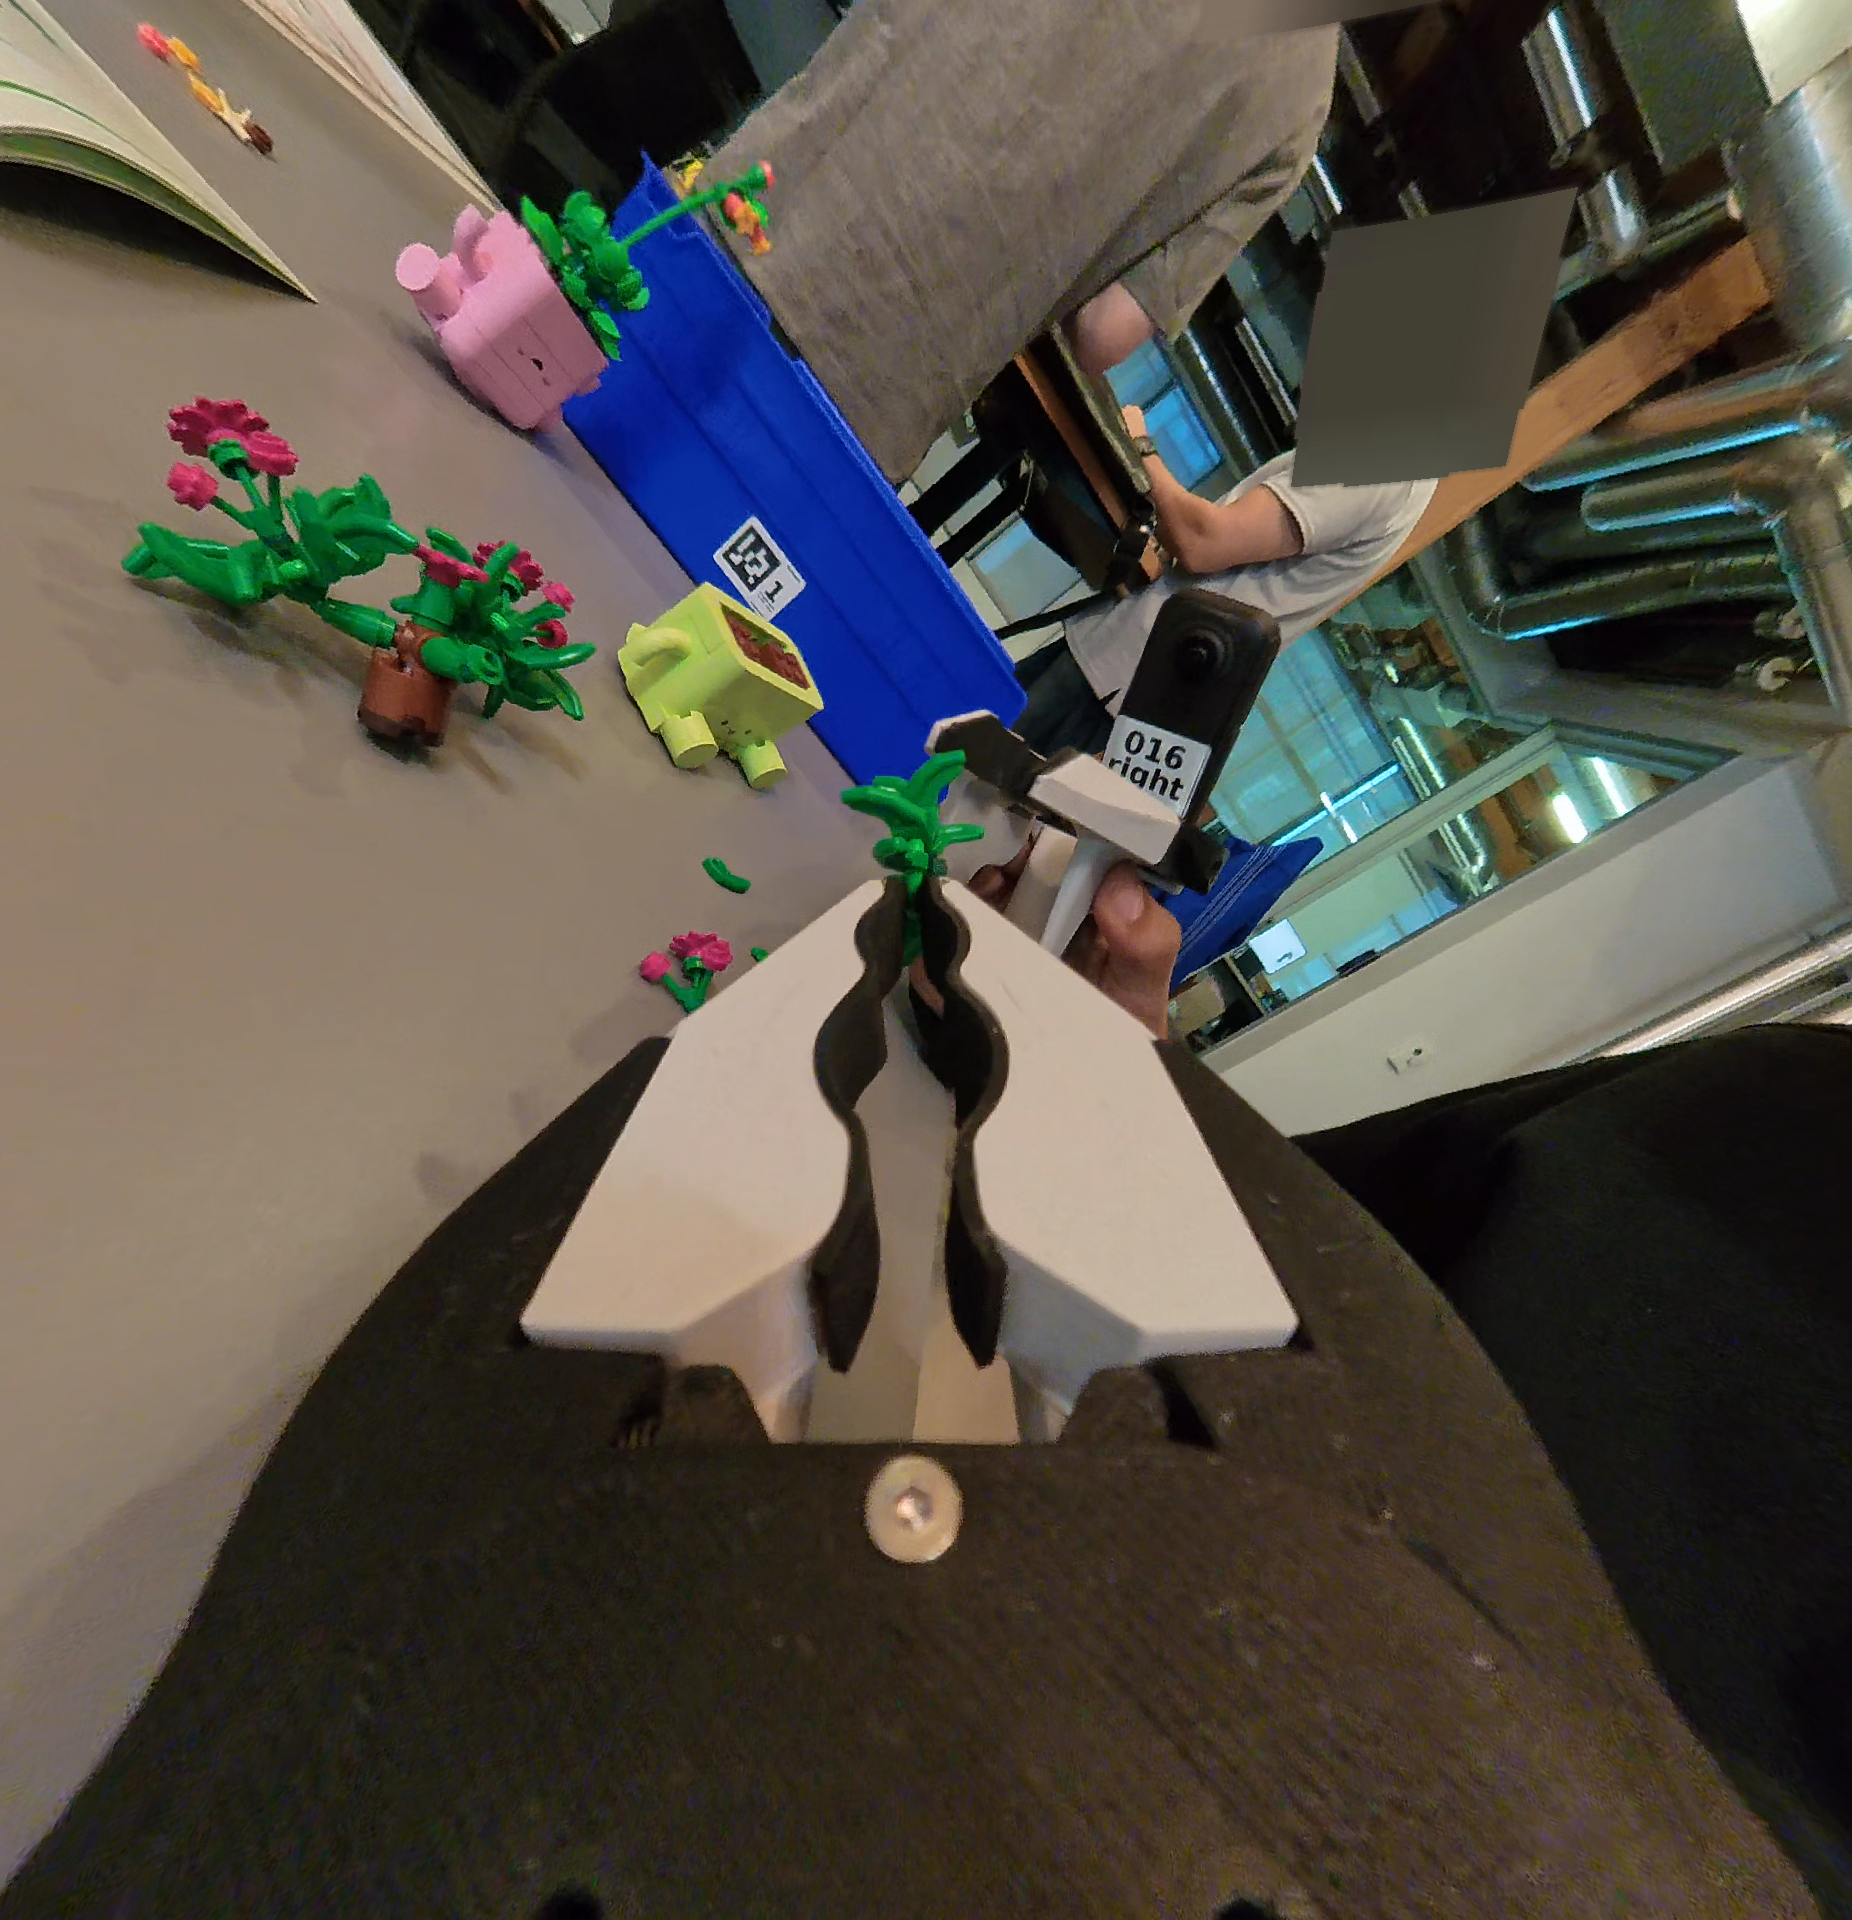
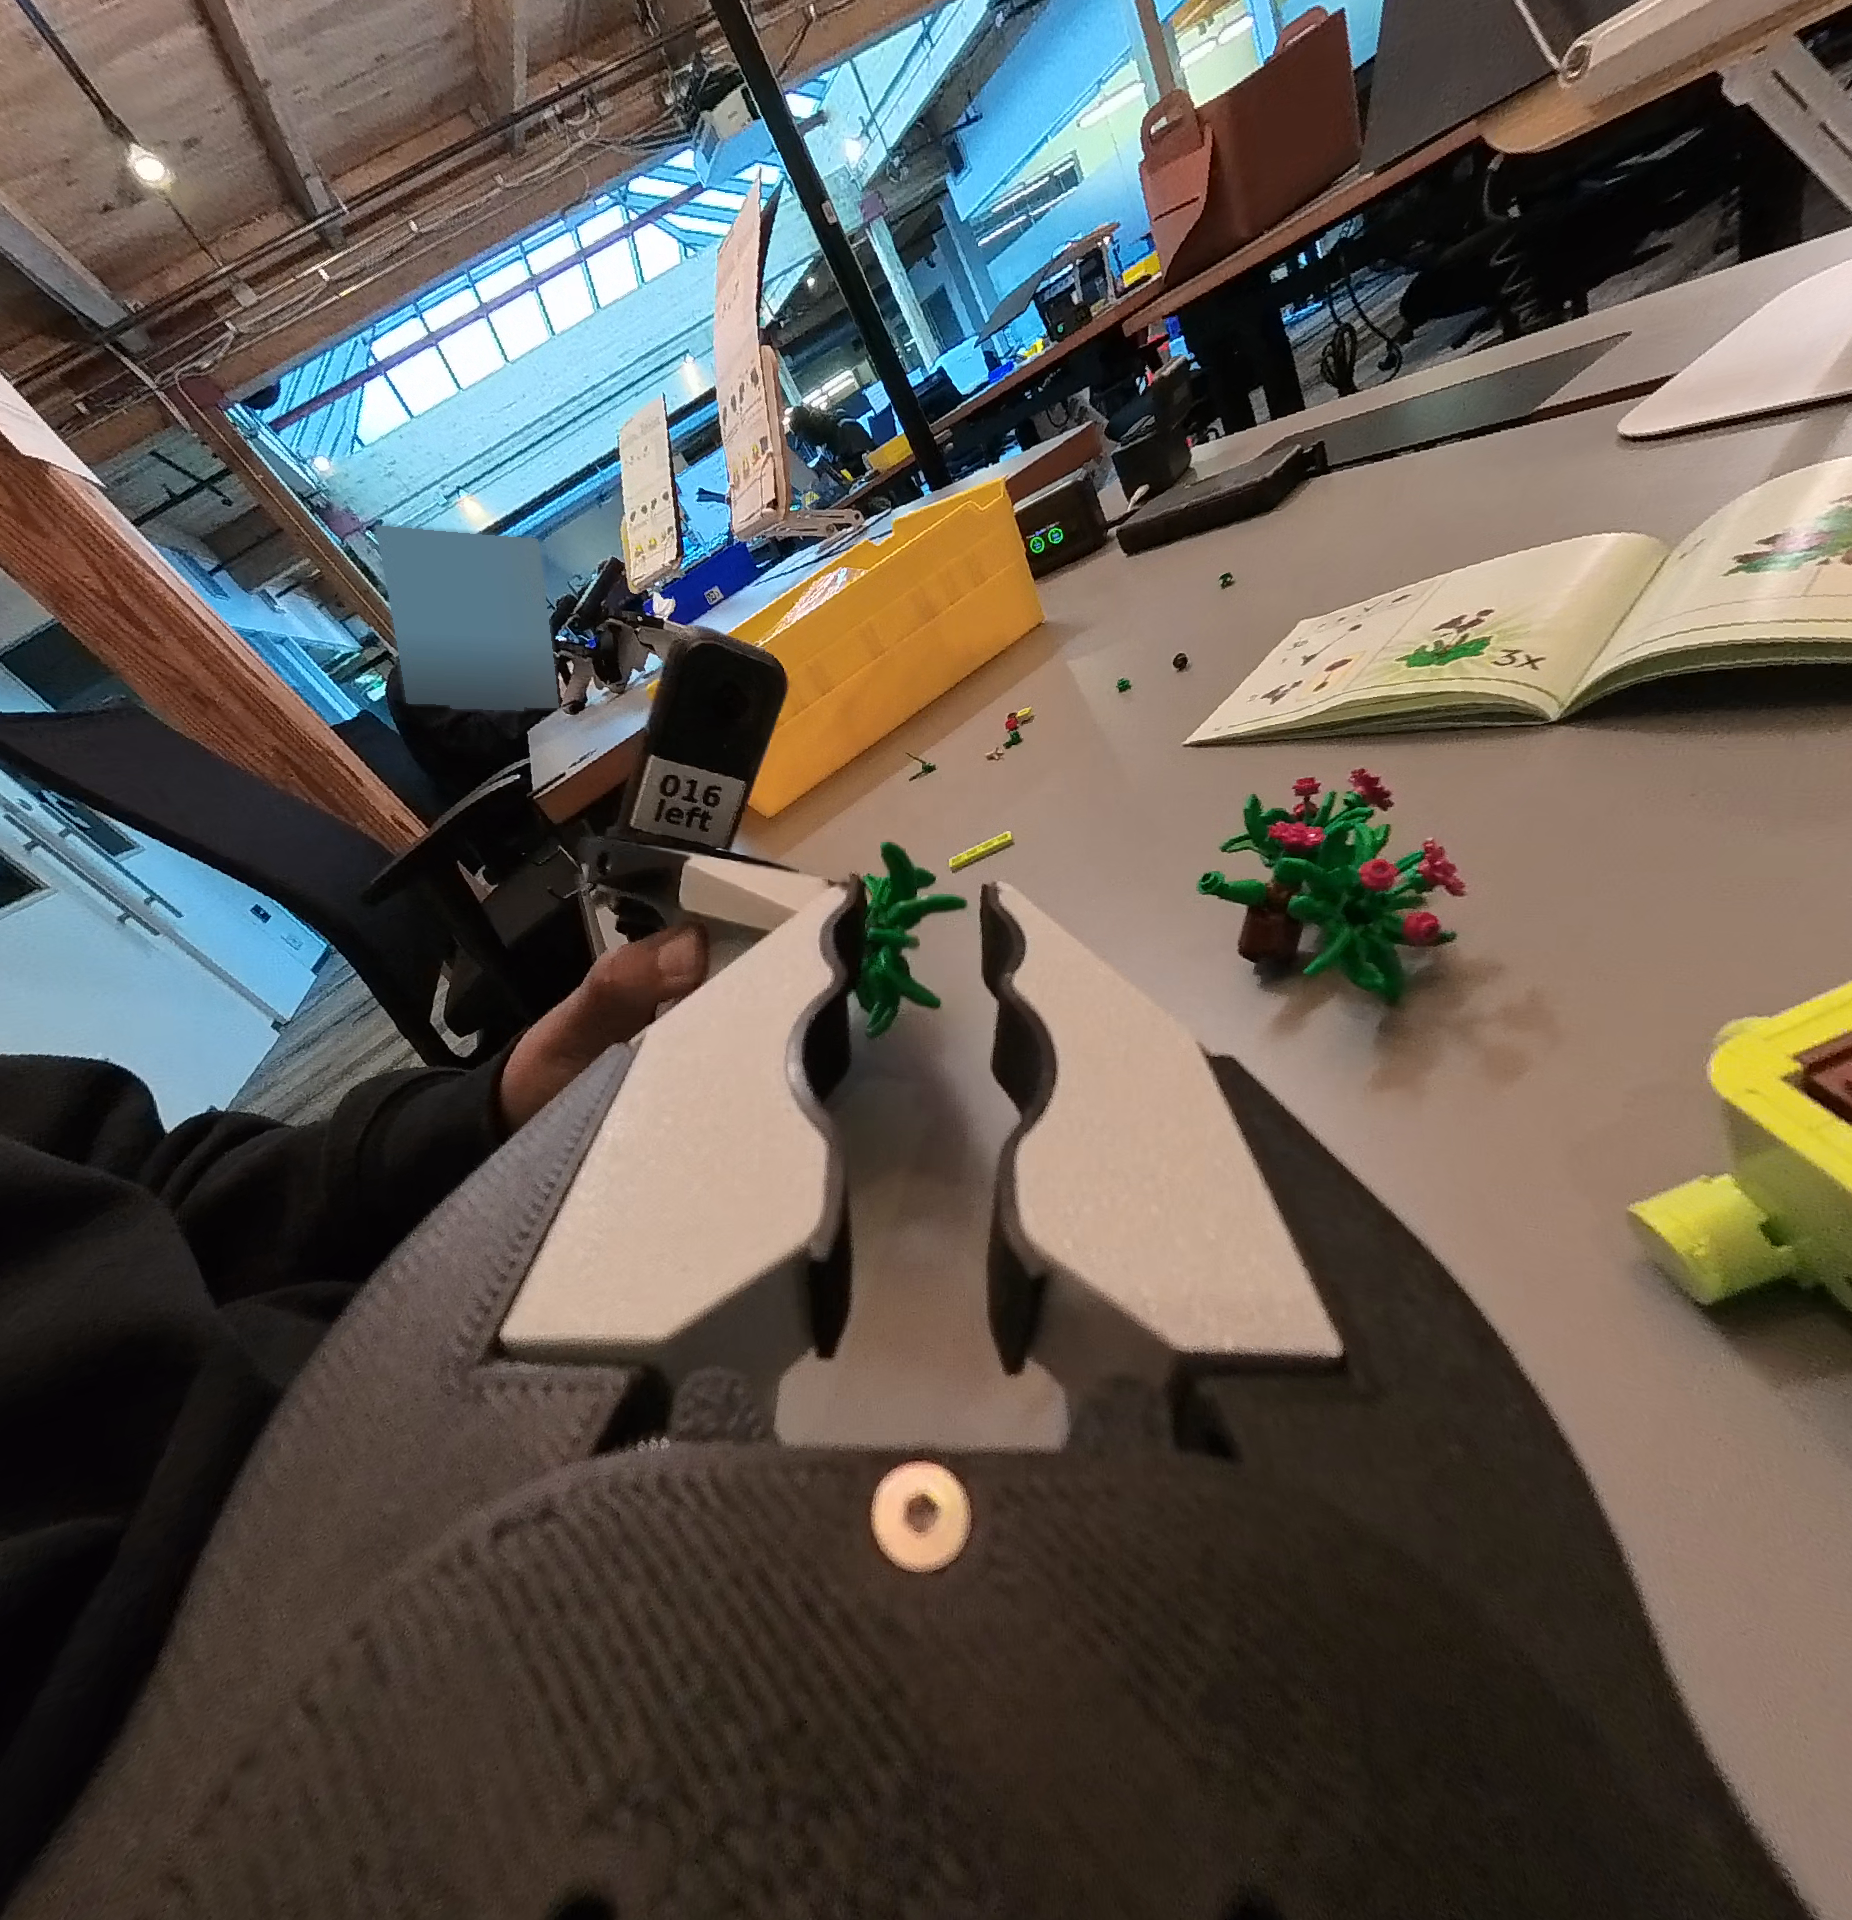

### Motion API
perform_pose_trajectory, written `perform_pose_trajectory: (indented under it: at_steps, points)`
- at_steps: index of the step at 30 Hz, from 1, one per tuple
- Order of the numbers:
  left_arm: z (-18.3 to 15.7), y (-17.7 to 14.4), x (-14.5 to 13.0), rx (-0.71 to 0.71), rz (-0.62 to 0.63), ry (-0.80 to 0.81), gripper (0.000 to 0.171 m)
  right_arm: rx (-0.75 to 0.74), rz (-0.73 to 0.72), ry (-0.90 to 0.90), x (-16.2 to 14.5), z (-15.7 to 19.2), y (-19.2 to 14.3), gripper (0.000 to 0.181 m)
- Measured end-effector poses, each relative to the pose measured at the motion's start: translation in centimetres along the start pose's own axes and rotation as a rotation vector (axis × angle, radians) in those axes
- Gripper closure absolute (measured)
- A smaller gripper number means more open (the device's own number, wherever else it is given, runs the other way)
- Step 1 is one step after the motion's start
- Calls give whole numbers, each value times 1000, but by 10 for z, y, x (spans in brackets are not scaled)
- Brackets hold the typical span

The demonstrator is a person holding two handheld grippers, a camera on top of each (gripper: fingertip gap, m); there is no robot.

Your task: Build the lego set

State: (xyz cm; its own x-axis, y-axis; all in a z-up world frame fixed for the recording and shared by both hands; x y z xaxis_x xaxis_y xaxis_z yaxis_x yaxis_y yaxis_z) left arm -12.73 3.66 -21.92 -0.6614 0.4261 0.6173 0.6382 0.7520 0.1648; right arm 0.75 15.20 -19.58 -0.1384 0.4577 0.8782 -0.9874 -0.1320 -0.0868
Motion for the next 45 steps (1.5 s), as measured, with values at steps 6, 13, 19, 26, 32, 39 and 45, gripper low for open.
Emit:
perform_pose_trajectory:
  at_steps: [6, 13, 19, 26, 32, 39, 45]
  points:
    - [5, -5, 3, -22, -42, -93, 171, 0, 2, 5, 0, 0, 0, 162]
    - [6, -9, 6, -54, -78, -133, 171, -1, 26, -53, -3, 6, 3, 162]
    - [2, -4, 3, -36, -35, -40, 171, -15, 56, -171, -7, 17, 7, 161]
    - [-8, -4, 4, -118, -64, 56, 171, 95, 42, 35, -6, 9, 5, 156]
    - [-14, 3, 1, -175, -28, 91, 171, 174, 50, 59, -9, 17, 9, 157]
    - [-15, 5, -1, -185, -10, 91, 171, 206, 32, 57, -9, 21, 9, 170]
    - [-14, 4, 0, -182, -31, 89, 158, 221, 16, 92, -9, 18, 8, 172]
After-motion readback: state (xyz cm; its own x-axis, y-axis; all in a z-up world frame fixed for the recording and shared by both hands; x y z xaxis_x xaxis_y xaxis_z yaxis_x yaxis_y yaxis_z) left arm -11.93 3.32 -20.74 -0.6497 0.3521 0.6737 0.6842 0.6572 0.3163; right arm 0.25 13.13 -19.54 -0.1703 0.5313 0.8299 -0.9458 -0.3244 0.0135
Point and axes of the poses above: each gripper's, where its closed fingertips meet, y out along the fingers, x out of its top, z = x × y across the jaws, the point moved 8 cm from there along -y, back along the fingers, and after that the axes turned 9 degrees about -x, right-handed, at the moved point
